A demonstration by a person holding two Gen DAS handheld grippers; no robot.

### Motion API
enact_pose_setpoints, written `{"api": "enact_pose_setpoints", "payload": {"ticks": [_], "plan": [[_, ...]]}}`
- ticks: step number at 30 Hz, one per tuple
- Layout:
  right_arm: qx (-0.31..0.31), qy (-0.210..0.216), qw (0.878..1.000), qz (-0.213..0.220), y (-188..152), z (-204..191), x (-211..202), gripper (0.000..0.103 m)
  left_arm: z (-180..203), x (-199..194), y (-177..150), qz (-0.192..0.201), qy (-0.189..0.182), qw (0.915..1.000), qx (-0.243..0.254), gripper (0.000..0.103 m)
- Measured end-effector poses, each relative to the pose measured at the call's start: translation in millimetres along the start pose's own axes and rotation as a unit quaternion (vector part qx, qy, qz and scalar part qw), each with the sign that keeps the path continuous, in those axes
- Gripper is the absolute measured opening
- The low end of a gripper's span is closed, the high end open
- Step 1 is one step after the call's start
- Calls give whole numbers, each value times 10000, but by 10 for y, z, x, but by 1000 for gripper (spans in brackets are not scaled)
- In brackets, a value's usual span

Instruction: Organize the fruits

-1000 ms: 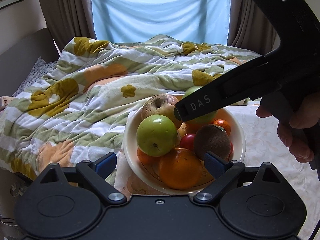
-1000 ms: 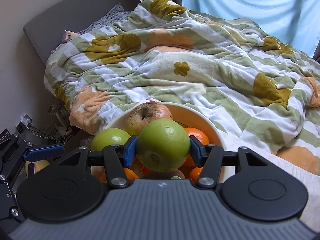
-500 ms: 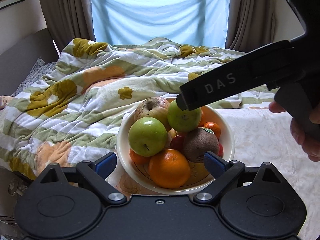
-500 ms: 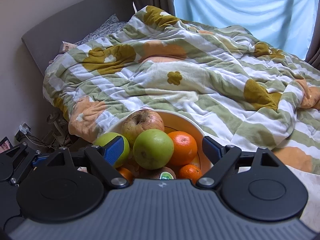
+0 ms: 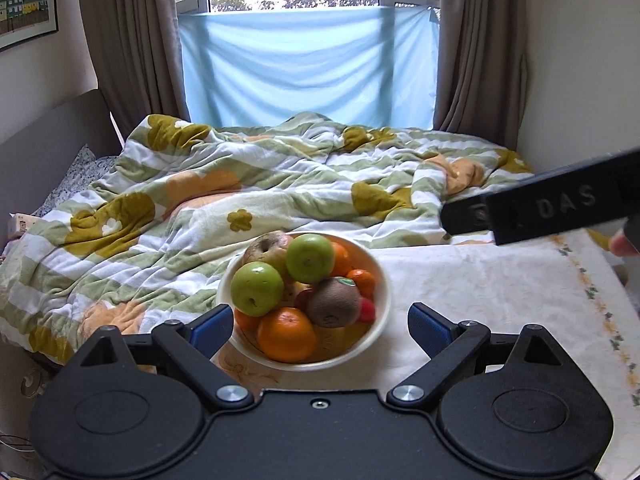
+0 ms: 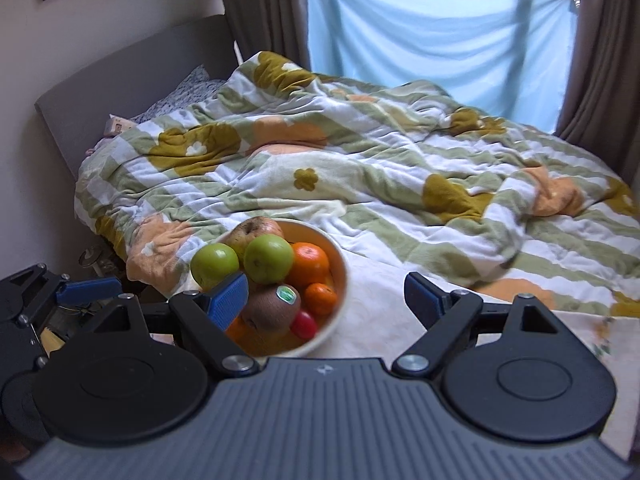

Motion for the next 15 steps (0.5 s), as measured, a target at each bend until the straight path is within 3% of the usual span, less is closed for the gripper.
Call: {"api": "enact_pose_setpoints", "payload": {"ticks": [9, 15], "plan": [[516, -598, 9968, 119, -666, 348, -898, 103, 373, -535, -189, 119, -260, 9996, 63, 97], [831, -1036, 9911, 19, -1168, 539, -1206, 103, 502, -675, -373, 33, -317, 9995, 19, 99]]}}
Point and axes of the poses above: each gripper's, at about its wrist camera, not at the fingertips, and x roughly the way its jaws point, z to its right, y to its top, the point moved 8 cm from there along x, roughly the way its jaws point, and after that the axes turned 11 degrees about -z, right-handed, at the moved point
